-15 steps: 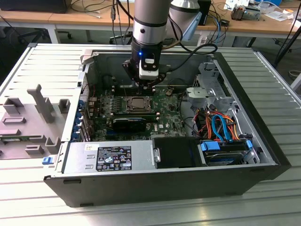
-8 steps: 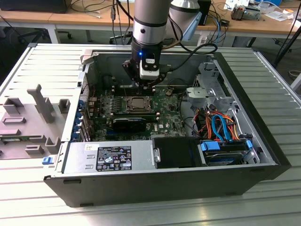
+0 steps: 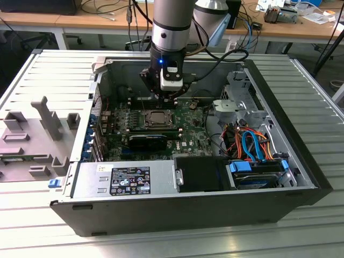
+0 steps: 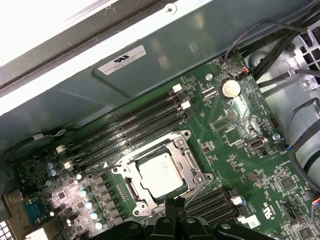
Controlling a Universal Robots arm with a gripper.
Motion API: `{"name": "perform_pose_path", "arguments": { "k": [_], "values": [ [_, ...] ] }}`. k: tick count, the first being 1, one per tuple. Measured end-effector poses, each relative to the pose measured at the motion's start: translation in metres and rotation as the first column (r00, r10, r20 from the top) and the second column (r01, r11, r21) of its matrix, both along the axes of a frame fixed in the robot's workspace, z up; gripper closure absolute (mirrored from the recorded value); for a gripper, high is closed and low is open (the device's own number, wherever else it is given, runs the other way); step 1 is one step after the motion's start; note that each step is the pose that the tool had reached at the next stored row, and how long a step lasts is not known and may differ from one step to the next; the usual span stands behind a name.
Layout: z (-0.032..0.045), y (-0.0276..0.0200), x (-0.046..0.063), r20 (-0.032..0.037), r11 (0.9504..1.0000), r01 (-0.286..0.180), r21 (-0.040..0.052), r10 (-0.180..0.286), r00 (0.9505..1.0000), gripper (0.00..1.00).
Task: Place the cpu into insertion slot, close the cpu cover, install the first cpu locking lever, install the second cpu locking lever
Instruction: 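Install the first cpu locking lever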
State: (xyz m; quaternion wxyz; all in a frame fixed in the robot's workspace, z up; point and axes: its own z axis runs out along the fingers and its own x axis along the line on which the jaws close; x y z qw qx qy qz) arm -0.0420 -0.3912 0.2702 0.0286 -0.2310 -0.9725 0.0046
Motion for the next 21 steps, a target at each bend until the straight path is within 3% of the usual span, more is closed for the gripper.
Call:
{"name": "perform_pose_path", "arguments": {
  "k": [21],
  "values": [
    [0.0,0.0,0.0,0.0,0.9977,-0.068,0.0001,0.068,0.9977,0.89]
  ]
}}
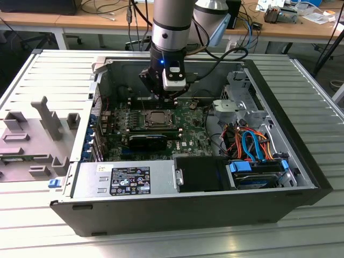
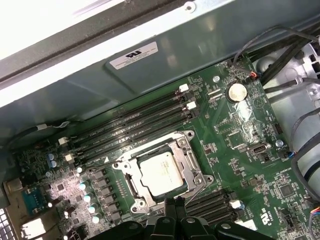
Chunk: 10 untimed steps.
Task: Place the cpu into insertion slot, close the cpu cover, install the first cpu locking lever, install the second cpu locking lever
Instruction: 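Install the first cpu locking lever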
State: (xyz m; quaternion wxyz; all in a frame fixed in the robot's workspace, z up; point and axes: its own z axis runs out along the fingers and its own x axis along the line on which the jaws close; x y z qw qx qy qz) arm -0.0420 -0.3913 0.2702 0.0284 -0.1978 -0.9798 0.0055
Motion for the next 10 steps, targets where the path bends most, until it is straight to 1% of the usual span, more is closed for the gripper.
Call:
{"name": "perform_pose_path", "arguments": {
  "k": [10],
  "values": [
    [0.0,0.0,0.0,0.0,0.9995,-0.031,0.0001,0.031,0.9995,0.89]
  ]
}}
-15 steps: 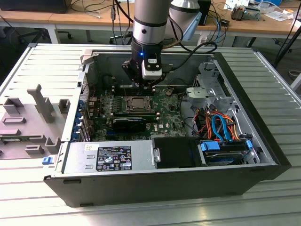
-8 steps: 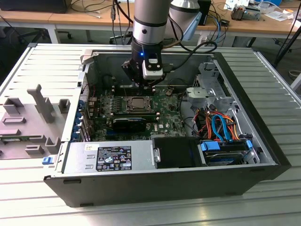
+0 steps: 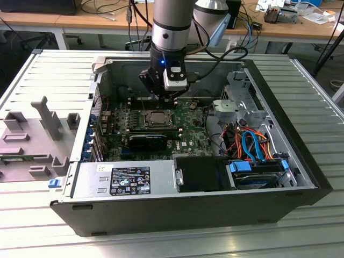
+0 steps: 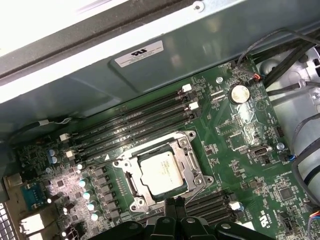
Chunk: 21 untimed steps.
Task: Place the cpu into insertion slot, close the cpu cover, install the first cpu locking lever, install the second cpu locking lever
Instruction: 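Install the first cpu locking lever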
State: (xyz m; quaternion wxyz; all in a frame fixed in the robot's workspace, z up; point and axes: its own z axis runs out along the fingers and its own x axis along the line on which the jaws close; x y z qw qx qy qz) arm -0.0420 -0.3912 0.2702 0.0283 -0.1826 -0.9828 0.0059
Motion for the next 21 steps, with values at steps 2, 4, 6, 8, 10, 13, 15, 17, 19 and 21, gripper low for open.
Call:
{"name": "perform_pose_path", "arguments": {
  "k": [2,4,6,8,10,13,15,17,19,21],
  "values": [
    [0.0,0.0,0.0,-0.0001,0.9999,-0.01,0.0,0.01,0.9999,0.89],
    [0.0,0.0,0.0,0.0,0.9999,-0.017,0.0,0.017,0.9999,0.89],
    [0.0,0.0,0.0,0.0,0.9998,-0.022,-0.0001,0.022,0.9998,0.89],
    [0.0,0.0,0.0,0.0,0.9996,-0.027,0.0,0.027,0.9996,0.89],
    [0.0,0.0,0.0,0.0,0.9995,-0.033,-0.0001,0.033,0.9995,0.89],
    [0.0,0.0,0.0,0.0,0.9991,-0.042,0.0,0.042,0.9991,0.89],
    [0.0,0.0,0.0,0.0,0.9987,-0.052,0.0,0.052,0.9987,0.89],
    [0.0,0.0,0.0,0.0,0.9983,-0.059,-0.0001,0.059,0.9983,0.89],
    [0.0,0.0,0.0,0.0,0.998,-0.064,0.0,0.064,0.998,0.89],
    [0.0,0.0,0.0,0.0,0.9975,-0.071,0.0,0.071,0.9975,0.89]
  ]
}}
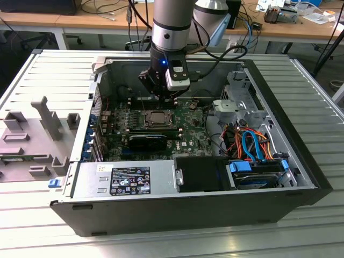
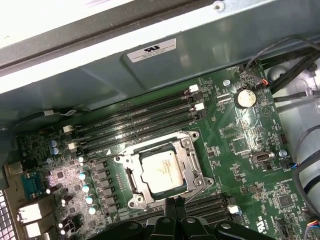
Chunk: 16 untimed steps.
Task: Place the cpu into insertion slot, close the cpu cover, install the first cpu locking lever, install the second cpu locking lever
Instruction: 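Install the first cpu locking lever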
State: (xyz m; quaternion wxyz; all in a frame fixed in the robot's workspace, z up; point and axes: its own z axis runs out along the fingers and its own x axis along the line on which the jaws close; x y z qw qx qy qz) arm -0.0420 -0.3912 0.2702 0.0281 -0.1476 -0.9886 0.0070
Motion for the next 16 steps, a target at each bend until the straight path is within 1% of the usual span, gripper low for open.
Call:
{"name": "perform_pose_path", "arguments": {
  "k": [9,16],
  "values": [
    [0.0,0.0,0.0,0.0,0.9997,-0.025,0.0,0.025,0.9997,0.89],
    [0.0,0.0,0.0,0.0,0.9986,-0.053,0.0,0.053,0.9986,0.89]
  ]
}}
